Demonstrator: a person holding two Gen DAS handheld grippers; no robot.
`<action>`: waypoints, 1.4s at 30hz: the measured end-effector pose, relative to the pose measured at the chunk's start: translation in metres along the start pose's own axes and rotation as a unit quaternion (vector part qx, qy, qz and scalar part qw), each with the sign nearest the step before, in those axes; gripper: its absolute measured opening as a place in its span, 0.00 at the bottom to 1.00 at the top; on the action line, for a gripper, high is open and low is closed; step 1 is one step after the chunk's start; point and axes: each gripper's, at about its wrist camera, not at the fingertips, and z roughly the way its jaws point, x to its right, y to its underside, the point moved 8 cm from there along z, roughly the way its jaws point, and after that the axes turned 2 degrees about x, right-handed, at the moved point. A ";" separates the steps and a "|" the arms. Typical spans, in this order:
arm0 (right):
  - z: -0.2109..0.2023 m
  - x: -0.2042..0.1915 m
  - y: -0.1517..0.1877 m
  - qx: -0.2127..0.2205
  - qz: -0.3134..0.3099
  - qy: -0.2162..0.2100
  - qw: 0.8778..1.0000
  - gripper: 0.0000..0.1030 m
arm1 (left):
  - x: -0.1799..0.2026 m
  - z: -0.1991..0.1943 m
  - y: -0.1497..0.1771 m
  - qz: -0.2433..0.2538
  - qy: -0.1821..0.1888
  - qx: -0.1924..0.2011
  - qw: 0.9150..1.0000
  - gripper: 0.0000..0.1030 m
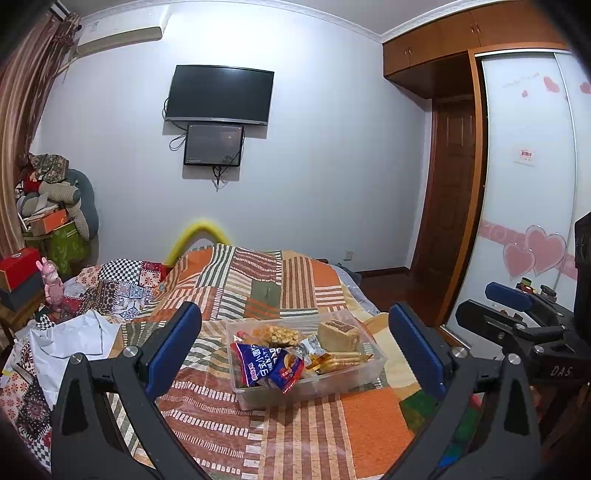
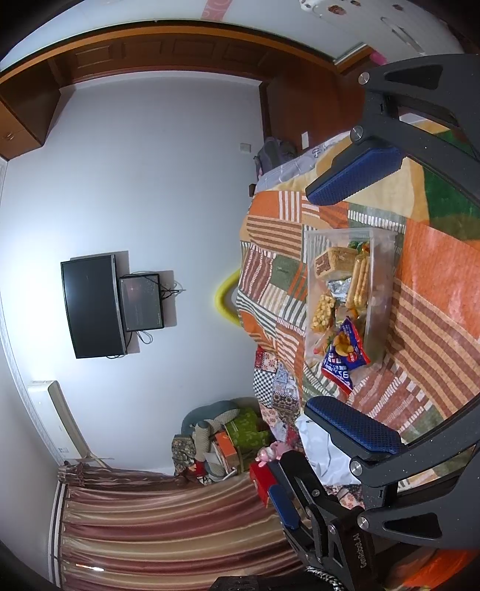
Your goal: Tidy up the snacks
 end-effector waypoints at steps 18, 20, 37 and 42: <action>-0.003 0.001 -0.001 0.002 0.004 0.004 1.000 1.00 | 0.000 0.001 0.001 0.000 0.001 -0.003 1.000 1.00; -0.004 0.001 -0.002 0.003 0.004 0.004 1.000 1.00 | 0.000 0.001 0.001 0.000 0.001 -0.002 1.000 1.00; -0.003 0.003 -0.002 0.004 0.009 0.010 1.000 1.00 | 0.003 0.005 0.002 -0.004 0.009 -0.006 1.000 1.00; -0.003 0.003 -0.002 0.002 0.009 0.009 1.000 1.00 | 0.004 0.003 0.002 -0.008 0.016 -0.005 1.000 1.00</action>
